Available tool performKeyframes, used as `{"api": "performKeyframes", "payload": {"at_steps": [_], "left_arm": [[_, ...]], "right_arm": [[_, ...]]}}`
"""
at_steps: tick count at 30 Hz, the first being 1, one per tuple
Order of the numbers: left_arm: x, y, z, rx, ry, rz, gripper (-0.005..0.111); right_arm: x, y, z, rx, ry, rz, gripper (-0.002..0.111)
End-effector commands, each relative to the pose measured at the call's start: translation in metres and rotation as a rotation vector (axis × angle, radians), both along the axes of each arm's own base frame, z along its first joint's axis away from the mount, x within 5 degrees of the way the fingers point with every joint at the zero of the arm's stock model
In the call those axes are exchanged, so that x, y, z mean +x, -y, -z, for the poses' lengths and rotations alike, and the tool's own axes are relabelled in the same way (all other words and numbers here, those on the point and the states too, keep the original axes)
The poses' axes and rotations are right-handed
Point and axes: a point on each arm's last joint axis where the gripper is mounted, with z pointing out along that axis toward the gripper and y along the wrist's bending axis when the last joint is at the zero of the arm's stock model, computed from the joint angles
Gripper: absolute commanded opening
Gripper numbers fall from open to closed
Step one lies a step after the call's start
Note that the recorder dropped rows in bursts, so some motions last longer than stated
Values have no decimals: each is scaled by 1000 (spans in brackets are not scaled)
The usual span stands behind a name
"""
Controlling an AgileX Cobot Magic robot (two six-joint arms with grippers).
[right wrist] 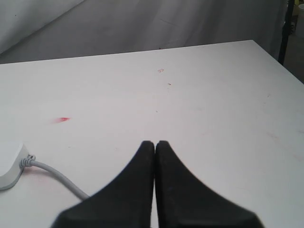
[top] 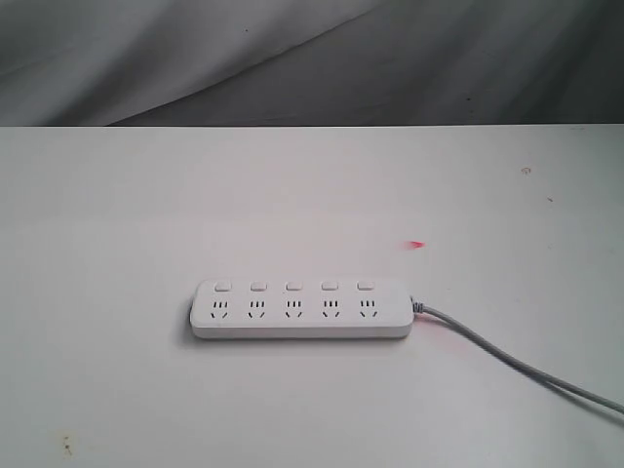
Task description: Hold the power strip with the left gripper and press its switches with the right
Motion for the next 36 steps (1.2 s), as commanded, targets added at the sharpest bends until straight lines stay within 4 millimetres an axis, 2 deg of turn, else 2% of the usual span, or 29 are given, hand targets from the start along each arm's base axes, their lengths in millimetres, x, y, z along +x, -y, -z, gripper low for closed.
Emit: {"api": "performKeyframes", "payload": {"at_steps": [1, 14, 22, 30, 36], "left_arm": [[0, 0, 1, -2, 9, 3, 1], [0, 0, 0, -2, 12, 3, 1], [2, 0, -10, -19, 130, -3, 1], [-9, -1, -70, -27, 336, -4, 1], [-30, -1, -121, -32, 462, -1, 1]], "right_arm": [[0, 0, 0, -13, 10, 1, 0], [0, 0, 0, -13, 10, 1, 0], [0, 0, 0, -13, 10, 1, 0], [0, 0, 0, -13, 10, 1, 0], [0, 0, 0, -13, 10, 1, 0]]}}
